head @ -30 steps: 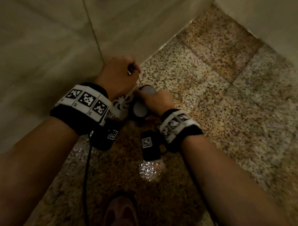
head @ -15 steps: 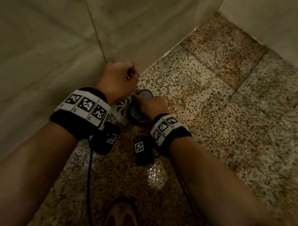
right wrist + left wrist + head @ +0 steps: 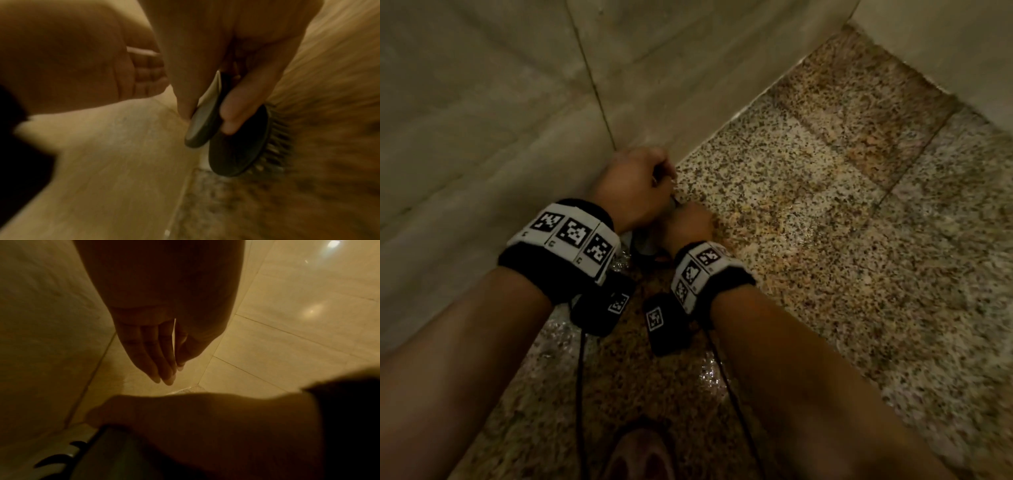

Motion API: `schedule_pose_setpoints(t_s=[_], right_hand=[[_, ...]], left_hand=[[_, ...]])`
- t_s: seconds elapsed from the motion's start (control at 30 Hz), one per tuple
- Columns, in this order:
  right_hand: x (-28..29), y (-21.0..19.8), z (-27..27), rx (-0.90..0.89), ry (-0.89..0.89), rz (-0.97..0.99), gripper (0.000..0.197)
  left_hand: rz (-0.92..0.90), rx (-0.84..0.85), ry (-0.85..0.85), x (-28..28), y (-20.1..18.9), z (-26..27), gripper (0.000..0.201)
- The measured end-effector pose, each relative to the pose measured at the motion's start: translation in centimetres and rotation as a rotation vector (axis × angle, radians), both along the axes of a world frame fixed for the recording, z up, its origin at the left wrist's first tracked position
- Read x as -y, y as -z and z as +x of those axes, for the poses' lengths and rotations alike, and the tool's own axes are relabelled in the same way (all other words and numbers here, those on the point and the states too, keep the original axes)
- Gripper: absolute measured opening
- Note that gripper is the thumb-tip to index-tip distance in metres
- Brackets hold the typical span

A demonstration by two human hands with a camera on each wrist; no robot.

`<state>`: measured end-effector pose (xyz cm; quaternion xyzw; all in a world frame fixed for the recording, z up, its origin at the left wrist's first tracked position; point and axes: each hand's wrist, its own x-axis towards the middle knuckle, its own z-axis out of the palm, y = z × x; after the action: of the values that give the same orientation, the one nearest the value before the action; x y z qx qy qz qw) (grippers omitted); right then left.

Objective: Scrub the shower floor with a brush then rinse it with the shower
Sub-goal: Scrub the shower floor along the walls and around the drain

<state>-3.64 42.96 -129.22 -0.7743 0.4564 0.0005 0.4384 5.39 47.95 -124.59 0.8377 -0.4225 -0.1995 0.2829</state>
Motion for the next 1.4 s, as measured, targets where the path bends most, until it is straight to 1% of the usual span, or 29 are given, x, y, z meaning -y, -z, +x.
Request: schedule_pose_setpoints(t_s=[0.03, 0.07, 0.1, 0.13, 0.17, 0.23, 0.27, 0.3, 0.37, 0.43, 0.47, 0.53, 0.57, 0.6, 0.63, 0.67, 0.7, 0.73, 0.8, 0.9, 1.0, 1.1, 1.17, 1.23, 1.33, 1.4], right_hand=[[0.3, 0.0, 0.4, -0.026, -0.018, -0.026, 0.036], [0.7, -0.3, 0.1, -0.094, -0.047, -0.049, 0.044], [1.2, -0.5, -1.0, -0.173, -0.068, -0.056, 0.056], [1.7, -0.5, -2.5, -0.194, 0.025, -0.037, 0.067], [2.1, -0.4, -4.1, -0.227, 0.059, -0.017, 0.071], [1.7, 0.2, -6.9, -0.385, -0.068, 0.003, 0.067], [1.1, 0.8, -7.6, -0.406, -0.138, -0.006, 0.064], [0.2, 1.1, -7.6, -0.377, -0.153, 0.015, 0.060], [-0.8, 1.5, -5.7, -0.275, -0.181, -0.004, 0.051], [-0.9, 0.8, -3.1, -0.257, -0.283, -0.054, 0.040], [-0.5, 0.3, -1.9, -0.230, -0.298, -0.061, 0.039], [0.1, -0.6, -0.2, -0.148, -0.287, -0.087, 0.040], [0.5, -0.8, 0.2, -0.126, -0.268, -0.096, 0.041], [0.7, -0.9, 0.4, -0.125, -0.235, -0.062, 0.046], [1.1, -1.0, 0.2, -0.103, -0.190, -0.025, 0.057], [1.5, -1.6, -0.5, -0.087, -0.179, -0.010, 0.068], [2.1, -1.8, -1.3, -0.080, -0.196, -0.009, 0.075], [3.1, -2.5, -2.5, -0.073, -0.216, -0.007, 0.076], [4.9, -3.8, -4.7, -0.055, -0.288, -0.046, 0.071], [8.4, -6.7, -7.8, -0.003, -0.364, -0.117, 0.046], [11.0, -10.3, -9.4, 0.000, -0.418, -0.099, 0.045], [13.3, -13.9, -10.4, 0.050, -0.413, -0.101, 0.041], [14.4, -15.9, -10.4, 0.063, -0.420, -0.081, 0.040], [15.1, -17.9, -10.2, 0.047, -0.470, -0.062, 0.043], [15.8, -21.1, -10.1, 0.052, -0.505, -0.014, 0.048], [16.0, -23.4, -10.4, 0.056, -0.497, 0.011, 0.041]], left_hand=[[0.005, -0.027, -0.016, -0.5, 0.1, 0.2, 0.011], [0.017, -0.041, -0.025, -1.0, 0.1, 0.3, 0.011], [0.031, -0.032, -0.028, -1.5, 0.1, 0.5, 0.010], [0.047, -0.010, -0.025, -1.9, 0.1, 0.7, 0.009], [0.055, 0.010, -0.021, -2.3, 0.2, 0.7, 0.009], [0.041, 0.023, -0.030, -2.8, 0.4, 0.0, 0.011], [0.026, 0.026, -0.036, -2.7, 0.5, -0.5, 0.012], [0.019, 0.024, -0.036, -2.8, 0.7, -1.2, 0.014], [0.043, 0.015, 0.000, -2.6, 1.1, -2.0, 0.021], [0.067, -0.023, 0.057, -2.8, 1.0, -2.0, 0.029], [0.048, -0.029, 0.059, -3.0, 0.6, -1.8, 0.030], [0.025, 0.011, 0.021, -3.2, -0.7, -1.4, 0.026], [0.045, 0.047, -0.001, -3.1, -1.6, -1.4, 0.024], [0.074, 0.090, -0.006, -2.9, -2.4, -1.3, 0.023], [0.097, 0.131, 0.011, -2.6, -3.1, -1.3, 0.022], [0.113, 0.165, 0.035, -2.2, -4.0, -1.5, 0.022], [0.122, 0.183, 0.056, -1.8, -4.5, -1.6, 0.023], [0.135, 0.196, 0.076, -1.0, -5.2, -1.8, 0.024], [0.165, 0.222, 0.139, 0.4, -6.2, -2.2, 0.029], [0.234, 0.248, 0.290, 3.5, -9.0, -3.9, 0.042], [0.340, 0.322, 0.430, 6.2, -12.0, -5.3, 0.055], [0.442, 0.429, 0.525, 8.5, -15.6, -6.6, 0.055], [0.500, 0.479, 0.548, 9.6, -17.8, -7.2, 0.054], [0.538, 0.497, 0.545, 10.4, -19.6, -7.4, 0.056], [0.557, 0.457, 0.529, 11.1, -22.1, -7.7, 0.061], [0.565, 0.420, 0.540, 11.6, -24.1, -8.2, 0.061]])
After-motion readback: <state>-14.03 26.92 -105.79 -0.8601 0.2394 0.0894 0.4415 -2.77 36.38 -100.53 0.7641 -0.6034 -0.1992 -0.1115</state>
